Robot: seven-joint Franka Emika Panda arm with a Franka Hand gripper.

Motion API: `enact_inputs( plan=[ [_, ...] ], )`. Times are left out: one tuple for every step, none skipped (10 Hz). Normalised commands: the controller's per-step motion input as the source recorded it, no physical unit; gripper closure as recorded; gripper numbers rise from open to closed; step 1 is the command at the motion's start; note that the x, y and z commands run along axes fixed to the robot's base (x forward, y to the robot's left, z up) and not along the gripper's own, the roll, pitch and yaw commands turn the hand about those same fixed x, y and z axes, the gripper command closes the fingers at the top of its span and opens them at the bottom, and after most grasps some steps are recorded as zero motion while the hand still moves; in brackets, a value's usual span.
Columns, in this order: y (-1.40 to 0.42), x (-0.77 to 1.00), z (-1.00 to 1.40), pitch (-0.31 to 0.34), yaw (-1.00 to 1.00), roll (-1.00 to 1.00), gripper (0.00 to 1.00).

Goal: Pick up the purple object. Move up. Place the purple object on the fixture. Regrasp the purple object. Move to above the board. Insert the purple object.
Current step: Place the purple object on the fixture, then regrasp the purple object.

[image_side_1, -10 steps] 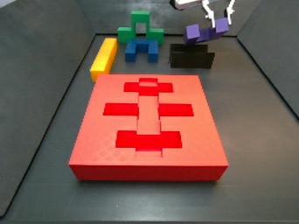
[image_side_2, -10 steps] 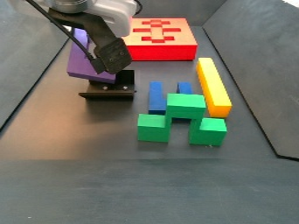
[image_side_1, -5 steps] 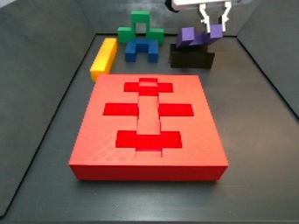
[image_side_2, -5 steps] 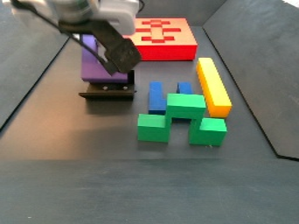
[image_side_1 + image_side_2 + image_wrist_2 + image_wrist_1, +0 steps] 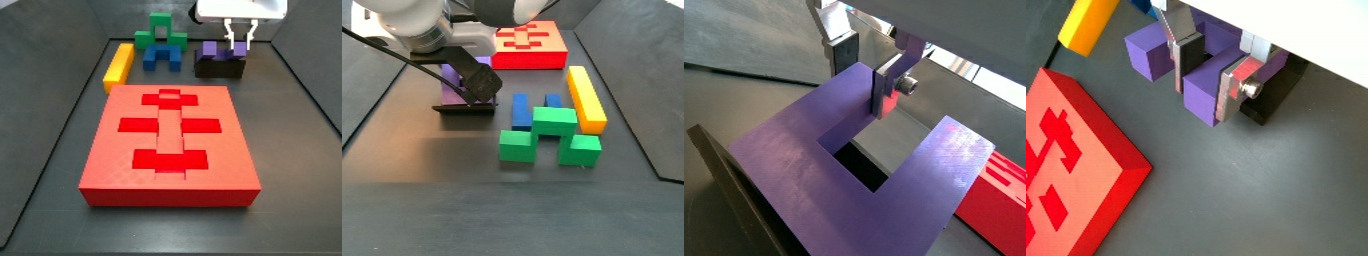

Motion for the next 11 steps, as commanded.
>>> enact_inputs(
  plan=[
    [-0.13,0.00,-0.03,0.000,-0.02,0.07,1.00],
    [0.00,0.00,0.00,0.000,0.00,0.00,0.00],
    [-0.10,0.00,0.08,0.000,0.00,0.15,0.00],
    [-0.18,-0.13,0.35,-0.191,0.00,0.14,0.00],
    [-0.05,-0.01,0.80,-0.323,0.08,-0.05,0.00],
    [-0.05,-0.07,0.91,-0.363,0.06,0.06,0.00],
    [-0.25,-0.16,0.86,-0.311,0.00,0.67,0.00],
    [-0.34,-0.18,0.56,-0.357,0.00,1.00,0.00],
    [-0.39,-0.14,0.20,-0.386,0.00,1.00,0.00],
    [-0.35,-0.02,0.18,-0.386,0.01,1.00,0.00],
    [-0.24,0.02,0.18,-0.343,0.18,1.00,0.00]
  ],
)
